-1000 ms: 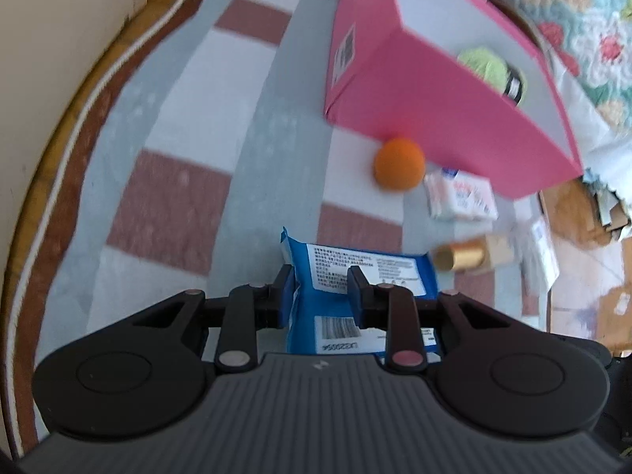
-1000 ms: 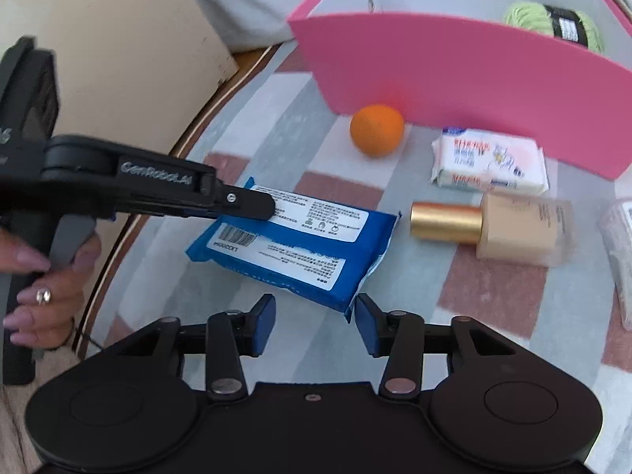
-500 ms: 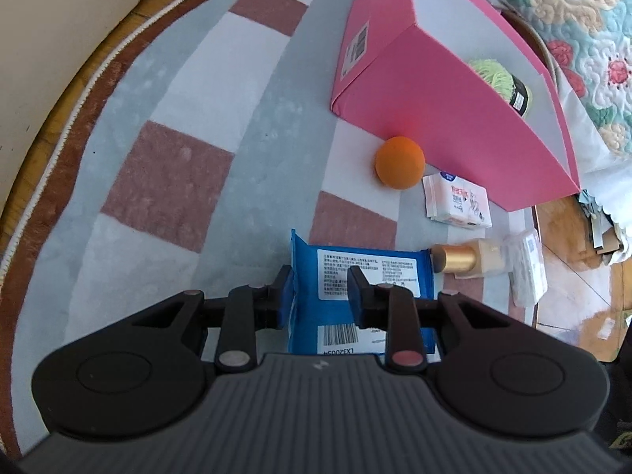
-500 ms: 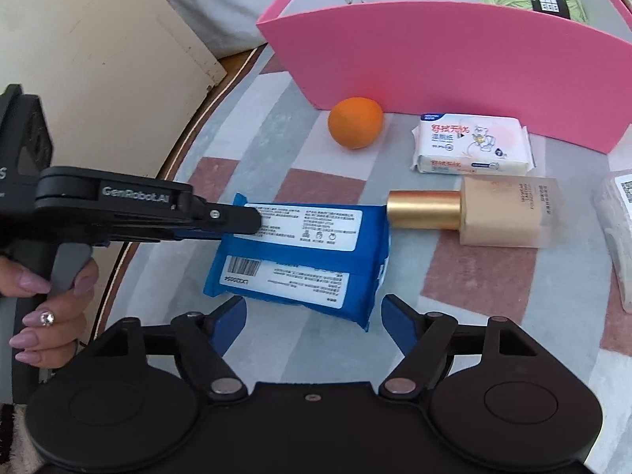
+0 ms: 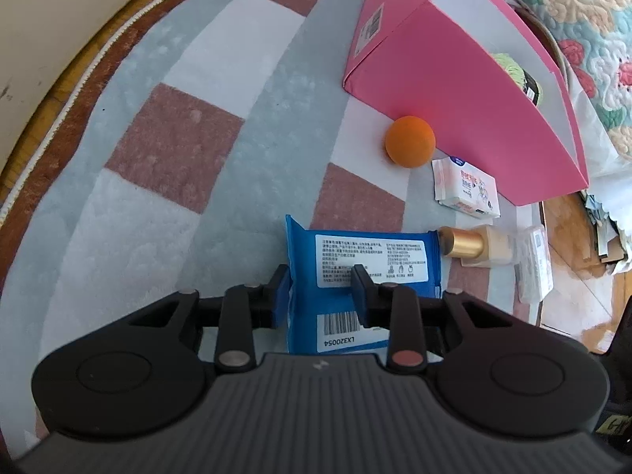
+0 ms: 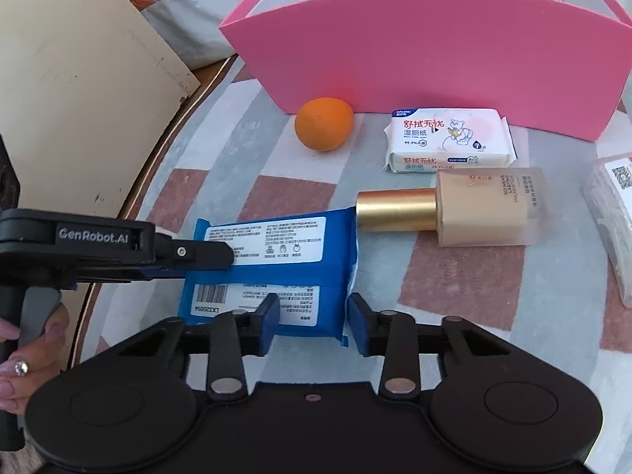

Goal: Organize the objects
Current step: 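Carry the wet-wipe pack with the left tool and lower it into the pink box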

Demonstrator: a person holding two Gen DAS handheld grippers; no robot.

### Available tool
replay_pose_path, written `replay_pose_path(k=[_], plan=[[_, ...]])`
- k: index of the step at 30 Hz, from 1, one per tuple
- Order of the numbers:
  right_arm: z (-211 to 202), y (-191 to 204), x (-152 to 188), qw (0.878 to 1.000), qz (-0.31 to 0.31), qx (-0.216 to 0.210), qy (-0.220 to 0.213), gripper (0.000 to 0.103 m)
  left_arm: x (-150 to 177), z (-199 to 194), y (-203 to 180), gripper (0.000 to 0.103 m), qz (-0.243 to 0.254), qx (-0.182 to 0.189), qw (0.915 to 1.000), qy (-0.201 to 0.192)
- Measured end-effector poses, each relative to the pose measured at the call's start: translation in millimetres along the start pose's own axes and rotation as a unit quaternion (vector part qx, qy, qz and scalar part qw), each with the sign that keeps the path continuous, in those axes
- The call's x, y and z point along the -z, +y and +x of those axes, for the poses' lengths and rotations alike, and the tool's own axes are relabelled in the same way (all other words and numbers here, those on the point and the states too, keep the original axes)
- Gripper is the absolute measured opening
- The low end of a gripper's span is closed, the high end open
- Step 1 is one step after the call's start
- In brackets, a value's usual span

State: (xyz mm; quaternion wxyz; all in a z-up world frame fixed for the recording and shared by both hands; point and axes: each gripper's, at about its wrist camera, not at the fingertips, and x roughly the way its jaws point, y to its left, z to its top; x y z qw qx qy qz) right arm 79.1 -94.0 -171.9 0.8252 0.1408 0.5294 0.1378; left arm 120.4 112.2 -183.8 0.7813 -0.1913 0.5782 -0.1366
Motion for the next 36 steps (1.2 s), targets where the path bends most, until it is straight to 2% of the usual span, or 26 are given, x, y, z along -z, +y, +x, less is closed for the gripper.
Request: replay_pose_path(k=[4, 8, 12, 15, 19, 24, 27, 30, 31, 36], plan=[[-5.0, 5.3, 1.5, 1.0, -0.012, 0.003, 0.004, 0.037, 9.4, -15.1, -12.1, 0.025, 0.022, -0.003, 0.9994, -0.025], [-29.6, 14.7, 3.5, 0.999, -0.033, -0.007, -0.014, 0.037, 15.2, -39.6, -22.7, 0.025, 0.036, 0.003, 0.9975, -0.06], [-62.2, 24.8, -2.6, 0.997, -0.06, -0.001, -0.057, 0.039, 13.2, -70.3, -44.9, 0.025, 0.055, 0.018, 0.9924, -0.109], [-90.3, 29.8, -12.0, 0.992, -0.078, 0.006, -0.097, 0.04, 8.0, -92.9, -70.4, 0.025, 0.085, 0.02, 0.9856, -0.145], [-126.5, 35.1, -30.8, 0.984, -0.099, 0.021, -0.143, 0.042, -8.3, -118.9, -106.0, 0.025, 0.123, 0.025, 0.9769, -0.173], [-160.6, 36.7, -66.1, 0.977, -0.122, 0.043, -0.171, 0.045, -45.7, -130.3, -140.9, 0.026, 0.14, 0.039, 0.9748, -0.169], [-166.5, 32.1, -87.3, 0.976, -0.124, 0.05, -0.174, 0.045, -66.1, -126.2, -158.4, 0.027, 0.145, 0.041, 0.9729, -0.176], [-152.4, 16.3, -114.8, 0.974, -0.128, 0.066, -0.174, 0.045, -86.4, -106.6, -173.4, 0.027, 0.142, 0.036, 0.9737, -0.175], [-152.4, 16.3, -114.8, 0.974, -0.128, 0.066, -0.174, 0.045, -94.0, -97.4, -176.3, 0.027, 0.139, 0.032, 0.9749, -0.17], [-109.1, -18.6, -146.6, 0.985, -0.092, 0.051, -0.14, 0.041, -130.9, -43.0, -178.3, 0.028, 0.121, 0.007, 0.984, -0.131]])
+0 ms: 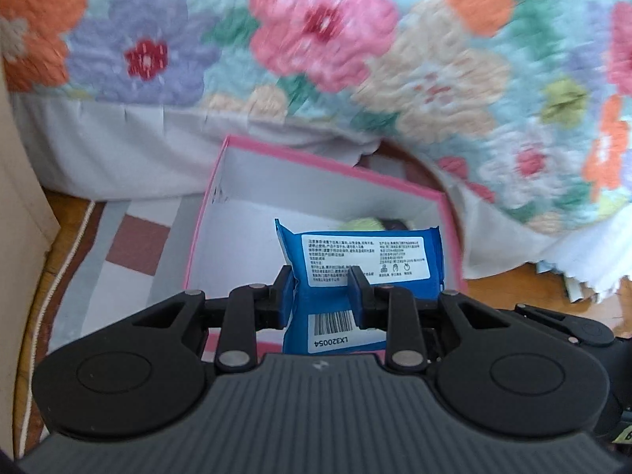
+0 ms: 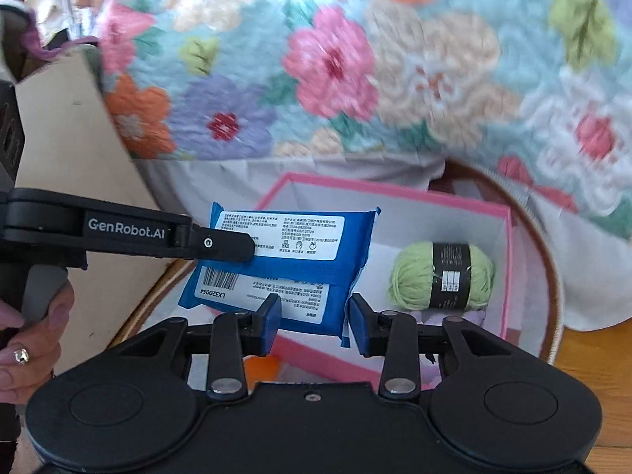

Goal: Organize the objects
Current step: 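Carry the wet-wipe pack with the left tool and lower it into the pink box, then open the left tool to release the pack and withdraw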

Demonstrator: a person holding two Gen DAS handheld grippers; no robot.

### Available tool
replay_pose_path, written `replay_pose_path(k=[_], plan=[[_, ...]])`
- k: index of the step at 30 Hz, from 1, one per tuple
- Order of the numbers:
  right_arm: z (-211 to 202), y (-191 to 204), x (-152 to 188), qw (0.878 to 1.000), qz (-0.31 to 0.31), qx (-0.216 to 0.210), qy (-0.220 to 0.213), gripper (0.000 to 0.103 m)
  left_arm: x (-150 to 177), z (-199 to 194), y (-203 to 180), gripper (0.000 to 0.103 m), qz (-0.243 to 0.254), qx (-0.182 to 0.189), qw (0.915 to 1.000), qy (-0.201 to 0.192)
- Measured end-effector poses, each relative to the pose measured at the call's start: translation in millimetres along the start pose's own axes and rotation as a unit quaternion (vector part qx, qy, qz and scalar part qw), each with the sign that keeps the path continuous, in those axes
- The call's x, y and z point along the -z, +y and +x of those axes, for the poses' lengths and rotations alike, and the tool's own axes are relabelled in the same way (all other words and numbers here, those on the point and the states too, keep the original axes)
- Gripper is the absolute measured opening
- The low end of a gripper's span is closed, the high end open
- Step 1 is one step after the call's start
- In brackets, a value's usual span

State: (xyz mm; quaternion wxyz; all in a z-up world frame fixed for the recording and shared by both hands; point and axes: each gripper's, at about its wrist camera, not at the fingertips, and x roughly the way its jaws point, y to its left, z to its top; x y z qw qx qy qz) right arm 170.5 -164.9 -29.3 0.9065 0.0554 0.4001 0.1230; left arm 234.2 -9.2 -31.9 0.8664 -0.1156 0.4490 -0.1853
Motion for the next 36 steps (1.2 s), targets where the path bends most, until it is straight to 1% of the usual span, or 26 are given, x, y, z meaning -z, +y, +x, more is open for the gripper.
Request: replay_pose_path(k=[2, 6, 9, 10, 11, 16, 20, 23, 26, 31, 36], plan=[[23.7, -16.0, -0.4, 1.0, 0.019, -0.008, 0.019, 0.039, -4.9, 24.0, 9.3, 0.028, -0.009, -0.009, 0.9997, 0.023], [64.0, -42.0, 5.9, 0.996, 0.051, -0.032, 0.059, 0.038, -10.0, 62.6, 19.8, 0.028, -0.007, -0.032, 0.9979, 0.057], [85.8, -53.1, 8.9, 0.994, 0.065, -0.037, 0.078, 0.038, -12.0, 81.2, 22.2, 0.027, 0.0, -0.043, 0.9965, 0.072], [98.3, -60.4, 9.9, 0.992, 0.078, -0.044, 0.089, 0.038, -11.8, 85.7, 21.9, 0.027, 0.003, -0.049, 0.996, 0.075], [98.3, -60.4, 9.9, 0.992, 0.078, -0.044, 0.089, 0.038, -12.0, 90.0, 22.5, 0.027, 0.006, -0.055, 0.9954, 0.079], [120.2, -72.7, 14.4, 0.984, 0.12, -0.067, 0.115, 0.038, -11.9, 105.6, 23.6, 0.027, 0.021, -0.078, 0.9927, 0.089], [129.1, -71.8, 17.6, 0.982, 0.124, -0.067, 0.127, 0.038, -9.8, 116.4, 22.7, 0.028, 0.035, -0.096, 0.9902, 0.095], [130.7, -69.9, 16.7, 0.983, 0.118, -0.054, 0.128, 0.04, -8.8, 117.9, 20.8, 0.027, 0.048, -0.107, 0.9894, 0.086], [120.5, -66.5, 15.0, 0.99, 0.081, -0.029, 0.108, 0.043, -10.2, 109.0, 23.5, 0.027, 0.039, -0.106, 0.991, 0.072], [100.5, -66.5, 12.6, 0.99, 0.089, -0.051, 0.098, 0.043, -10.4, 85.1, 15.4, 0.027, 0.055, -0.1, 0.9912, 0.067], [61.7, -51.8, 5.9, 0.994, 0.06, -0.054, 0.075, 0.043, -7.6, 55.2, 7.7, 0.027, 0.055, -0.093, 0.9911, 0.078]])
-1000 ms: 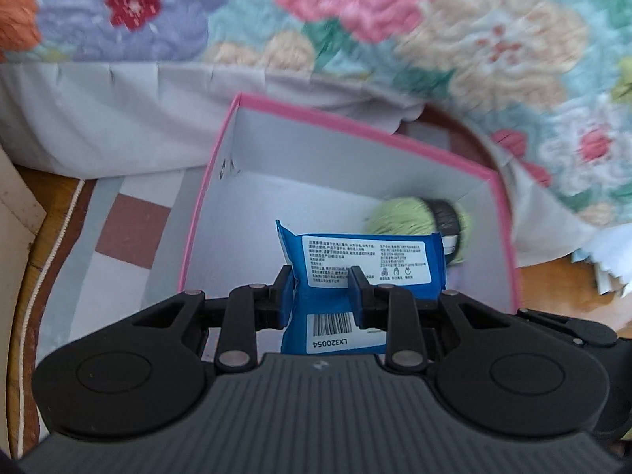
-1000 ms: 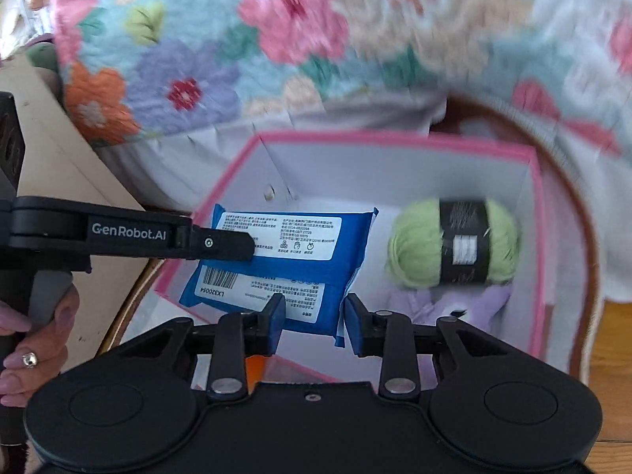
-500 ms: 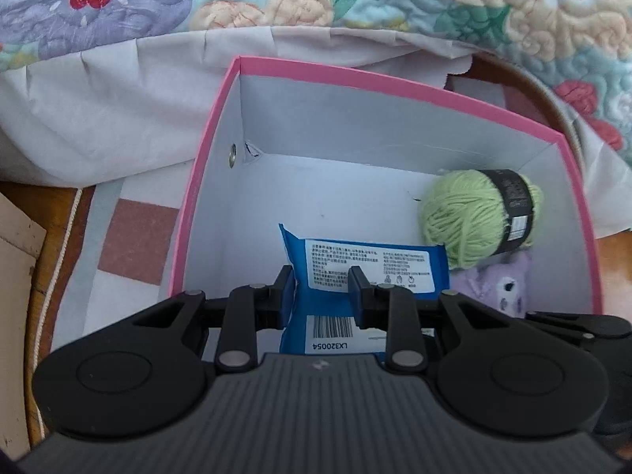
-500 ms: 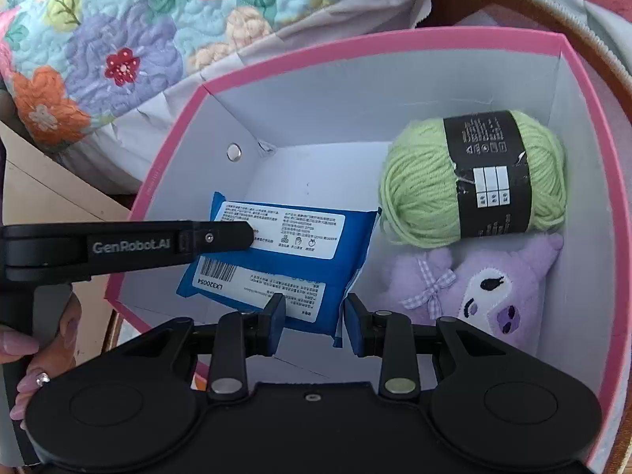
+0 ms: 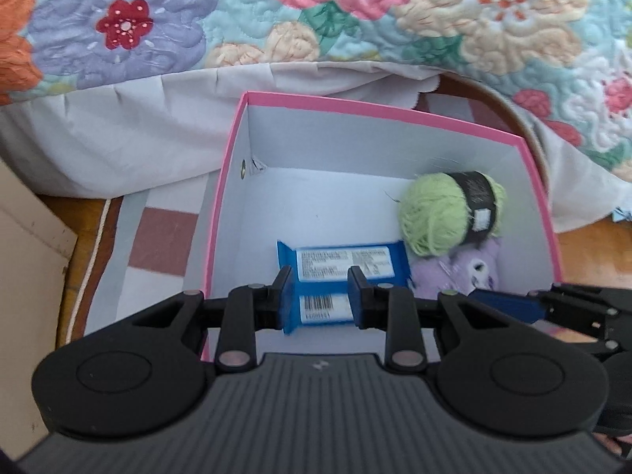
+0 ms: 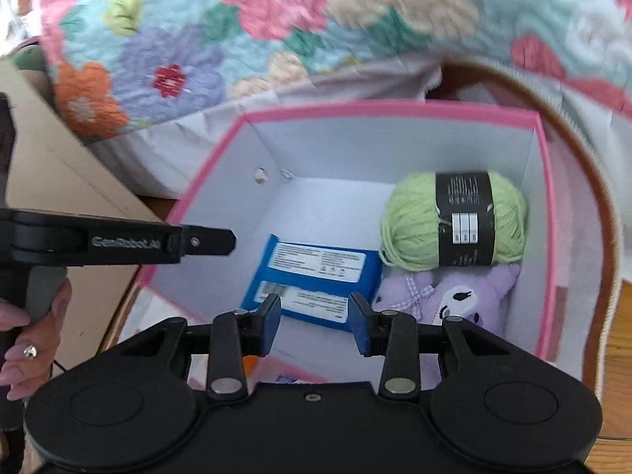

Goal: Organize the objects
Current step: 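Open the left tool to release the pack and withdraw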

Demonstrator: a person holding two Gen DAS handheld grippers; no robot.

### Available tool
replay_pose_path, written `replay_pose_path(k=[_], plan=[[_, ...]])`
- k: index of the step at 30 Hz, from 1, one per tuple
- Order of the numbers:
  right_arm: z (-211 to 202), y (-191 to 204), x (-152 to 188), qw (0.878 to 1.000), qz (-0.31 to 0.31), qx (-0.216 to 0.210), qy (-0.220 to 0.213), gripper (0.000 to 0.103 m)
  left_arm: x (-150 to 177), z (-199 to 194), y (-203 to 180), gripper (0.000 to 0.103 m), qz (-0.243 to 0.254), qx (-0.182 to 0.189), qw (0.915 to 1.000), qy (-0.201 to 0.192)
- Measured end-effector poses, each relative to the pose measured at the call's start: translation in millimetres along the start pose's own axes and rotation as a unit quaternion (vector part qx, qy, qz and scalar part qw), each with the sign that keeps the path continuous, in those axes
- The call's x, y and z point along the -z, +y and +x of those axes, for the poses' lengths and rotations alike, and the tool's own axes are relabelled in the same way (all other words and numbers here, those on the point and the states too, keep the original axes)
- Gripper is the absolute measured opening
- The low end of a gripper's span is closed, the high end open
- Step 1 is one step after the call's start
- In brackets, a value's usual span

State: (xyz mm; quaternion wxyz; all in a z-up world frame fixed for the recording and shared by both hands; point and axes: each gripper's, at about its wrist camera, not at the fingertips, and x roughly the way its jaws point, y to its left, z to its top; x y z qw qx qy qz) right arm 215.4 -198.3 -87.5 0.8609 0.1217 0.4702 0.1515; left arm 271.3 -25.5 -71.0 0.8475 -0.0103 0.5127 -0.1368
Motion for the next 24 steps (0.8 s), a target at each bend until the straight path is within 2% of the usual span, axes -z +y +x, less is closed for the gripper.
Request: replay_pose_path(k=[6, 13, 18, 22, 24], plan=[[-52.2, 31.7, 1.4, 0.999, -0.042, -0.006, -0.022, 0.047, 10.0, -45.4, -1.3, 0.028, 0.01, 0.01, 0.9999, 0.0], [-102.2, 64.8, 6.9, 0.995, -0.09, -0.006, -0.043, 0.051, 22.2, -98.8, -4.5, 0.034, 0.055, -0.007, 0.9983, -0.018], [-130.9, 79.0, 15.2, 0.993, -0.113, -0.013, -0.045, 0.057, 32.0, -123.9, -9.7, 0.041, 0.072, 0.012, 0.9972, -0.013], [-149.6, 82.5, 29.3, 0.991, -0.122, -0.017, -0.053, 0.063, 42.3, -136.2, -9.8, 0.043, 0.055, 0.051, 0.9972, 0.002], [-157.1, 81.1, 38.5, 0.99, -0.125, -0.018, -0.058, 0.067, 48.5, -140.3, -11.0, 0.044, 0.052, 0.057, 0.997, 0.004]])
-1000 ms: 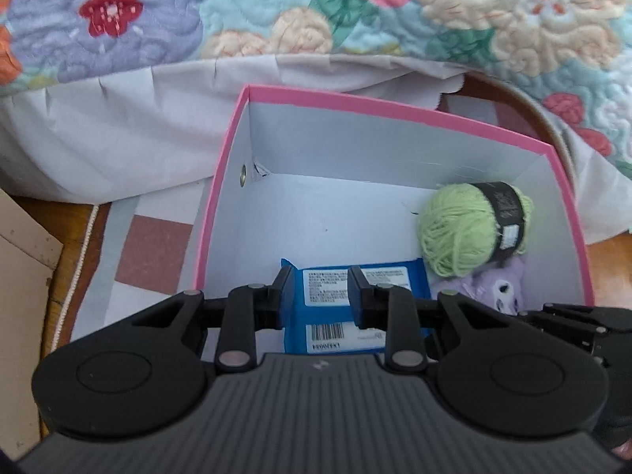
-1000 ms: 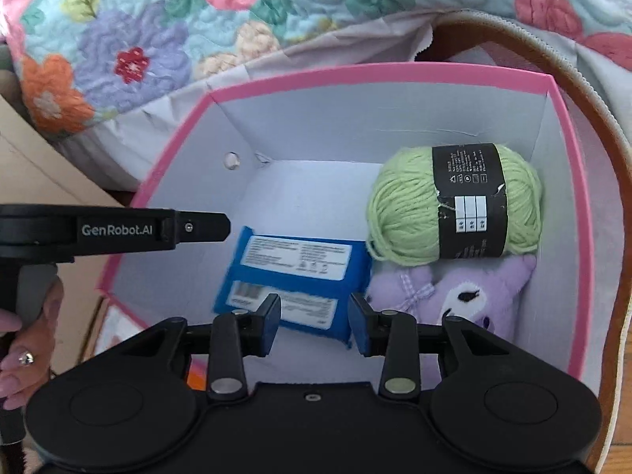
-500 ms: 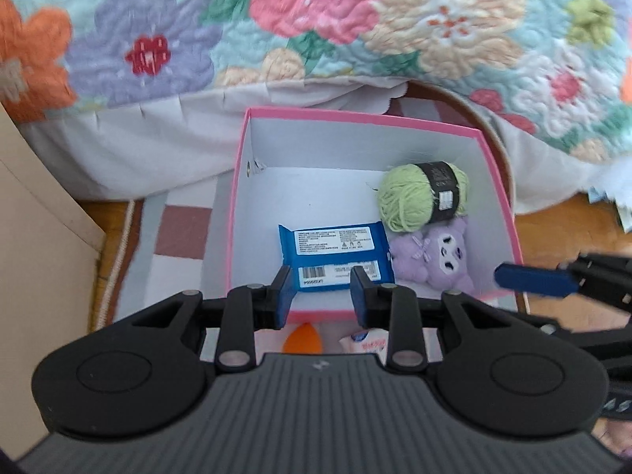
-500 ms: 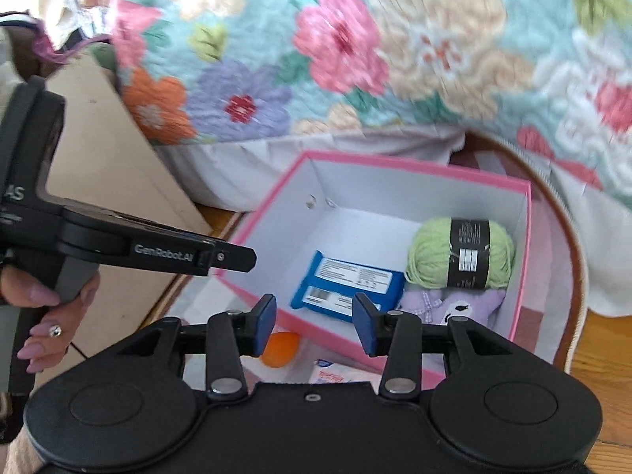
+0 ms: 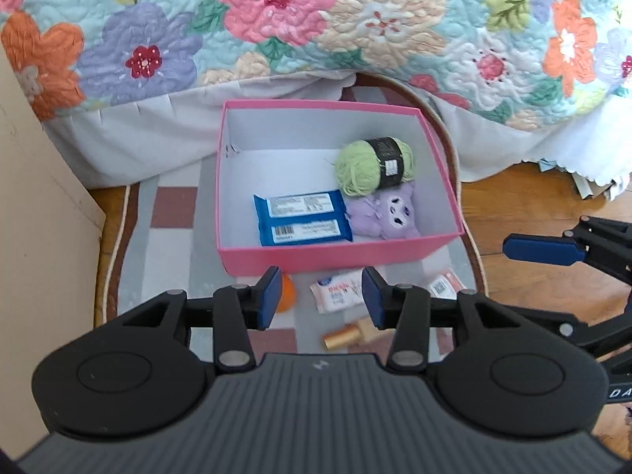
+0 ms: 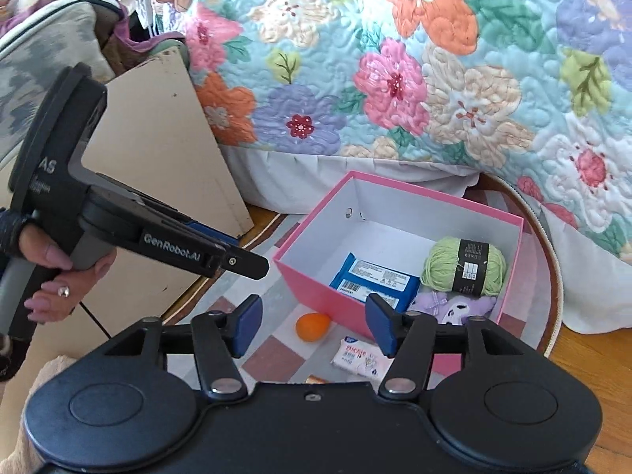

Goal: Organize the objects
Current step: 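Open the left tool to release the pack and withdraw, then move the right tool down to the beige foundation bottle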

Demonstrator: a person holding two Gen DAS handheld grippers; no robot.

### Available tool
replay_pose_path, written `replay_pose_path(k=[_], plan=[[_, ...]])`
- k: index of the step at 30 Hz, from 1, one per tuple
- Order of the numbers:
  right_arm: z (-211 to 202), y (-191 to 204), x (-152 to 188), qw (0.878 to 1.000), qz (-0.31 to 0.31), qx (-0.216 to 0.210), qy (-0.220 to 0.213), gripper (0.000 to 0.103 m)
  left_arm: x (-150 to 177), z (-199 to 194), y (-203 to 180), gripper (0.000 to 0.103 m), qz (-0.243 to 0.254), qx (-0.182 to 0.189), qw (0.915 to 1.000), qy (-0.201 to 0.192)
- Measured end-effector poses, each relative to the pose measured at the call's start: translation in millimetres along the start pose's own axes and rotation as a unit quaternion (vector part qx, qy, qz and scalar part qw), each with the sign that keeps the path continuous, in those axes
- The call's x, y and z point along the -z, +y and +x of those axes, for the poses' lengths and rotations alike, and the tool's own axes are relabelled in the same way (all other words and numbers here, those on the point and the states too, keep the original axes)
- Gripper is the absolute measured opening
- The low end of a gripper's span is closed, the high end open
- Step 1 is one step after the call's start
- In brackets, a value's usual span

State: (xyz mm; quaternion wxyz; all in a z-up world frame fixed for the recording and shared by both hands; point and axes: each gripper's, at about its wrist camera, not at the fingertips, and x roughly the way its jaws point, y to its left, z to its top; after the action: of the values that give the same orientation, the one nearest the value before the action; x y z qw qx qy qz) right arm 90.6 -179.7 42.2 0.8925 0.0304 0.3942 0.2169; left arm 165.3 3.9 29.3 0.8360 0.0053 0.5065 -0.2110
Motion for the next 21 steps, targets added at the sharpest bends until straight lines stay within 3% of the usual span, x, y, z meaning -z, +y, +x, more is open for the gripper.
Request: replay_pose_path(k=[10, 13, 21], plan=[[-13.4, 3.3, 37.2, 1.0, -0.003, 0.023, -0.002, 0.075, 34.1, 7.3, -4.3, 0.048, -0.004, 0.015, 0.9998, 0.009], [-9.4, 4.9, 43.8, 1.0, -0.001, 0.029, -0.002, 0.077, 41.2, 20.3, -0.7, 0.049, -0.021, 0.035, 0.999, 0.018], [20.7, 7.4, 68.5, 0.999, -0.003, 0.042, 0.022, 0.08, 64.9, 59.4, 3.9, 0.051, -0.042, 0.045, 0.9973, 0.039]])
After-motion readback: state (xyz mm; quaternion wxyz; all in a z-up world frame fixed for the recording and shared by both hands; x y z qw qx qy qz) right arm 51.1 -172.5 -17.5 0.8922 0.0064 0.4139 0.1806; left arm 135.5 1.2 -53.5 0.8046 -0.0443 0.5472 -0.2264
